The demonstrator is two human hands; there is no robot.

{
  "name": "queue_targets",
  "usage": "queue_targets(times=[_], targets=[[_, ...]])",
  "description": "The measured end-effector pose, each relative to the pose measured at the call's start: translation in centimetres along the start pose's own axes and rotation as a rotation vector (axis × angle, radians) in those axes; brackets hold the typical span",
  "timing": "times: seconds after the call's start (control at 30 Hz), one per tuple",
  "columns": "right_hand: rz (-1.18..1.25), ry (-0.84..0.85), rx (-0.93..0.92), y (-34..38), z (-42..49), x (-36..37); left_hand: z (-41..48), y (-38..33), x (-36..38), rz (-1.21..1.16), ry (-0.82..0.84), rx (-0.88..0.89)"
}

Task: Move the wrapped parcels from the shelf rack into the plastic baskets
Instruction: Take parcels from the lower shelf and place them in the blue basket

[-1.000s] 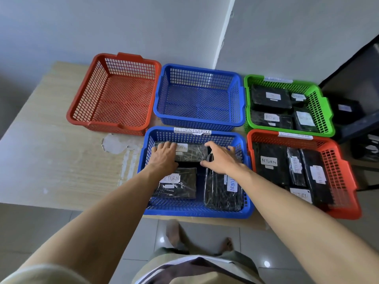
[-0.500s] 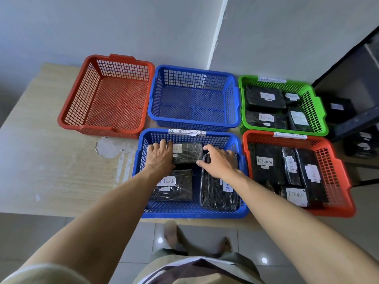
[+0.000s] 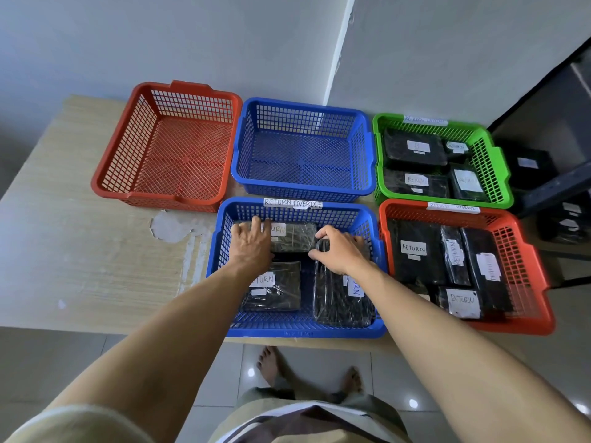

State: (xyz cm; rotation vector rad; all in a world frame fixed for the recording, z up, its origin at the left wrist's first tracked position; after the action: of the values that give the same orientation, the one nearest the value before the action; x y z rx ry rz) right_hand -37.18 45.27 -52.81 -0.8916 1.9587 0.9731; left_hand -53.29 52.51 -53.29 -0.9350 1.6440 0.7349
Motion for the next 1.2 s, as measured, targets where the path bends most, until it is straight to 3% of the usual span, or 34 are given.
queue_targets(times=[0.57,0.7,0.83,1.03,1.2], targets=[[0.089,0.107,-0.091,0.7,-0.7,-0.5,0.1,-0.2,0.3,0.018,-0.049,0.059],[-0.147,0.066,-0.068,-0.6,-0.4,0.1,-0.3,-0.3,0.8,-0.035,-0.06,0.049],[-0.308,0.007,0.087,-2.4,-0.9,0.8,-0.6,0.4,0.4,-0.101,-0.083,0.055],[-0.125,-0.015,-0.083,-1.3,-0.8,0.5,-0.8,0.4,0.6,-0.14,-0.085,0.043],[-0.138,0.003,-0.125,-1.1,-0.6,0.8,-0.5,0.5,1.0,-0.151,-0.068,0.032]])
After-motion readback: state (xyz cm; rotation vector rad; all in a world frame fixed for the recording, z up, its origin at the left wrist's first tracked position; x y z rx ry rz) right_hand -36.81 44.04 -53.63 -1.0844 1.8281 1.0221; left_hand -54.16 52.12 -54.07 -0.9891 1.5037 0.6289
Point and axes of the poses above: each hand's wrist, its own z-axis towards the middle knuckle, its own x-axis out of the palm, y = z × x, the point moved 10 cm from there along z, towards the middle knuckle, and after that the axes turned 5 degrees about -y, right-handed, at the moved point
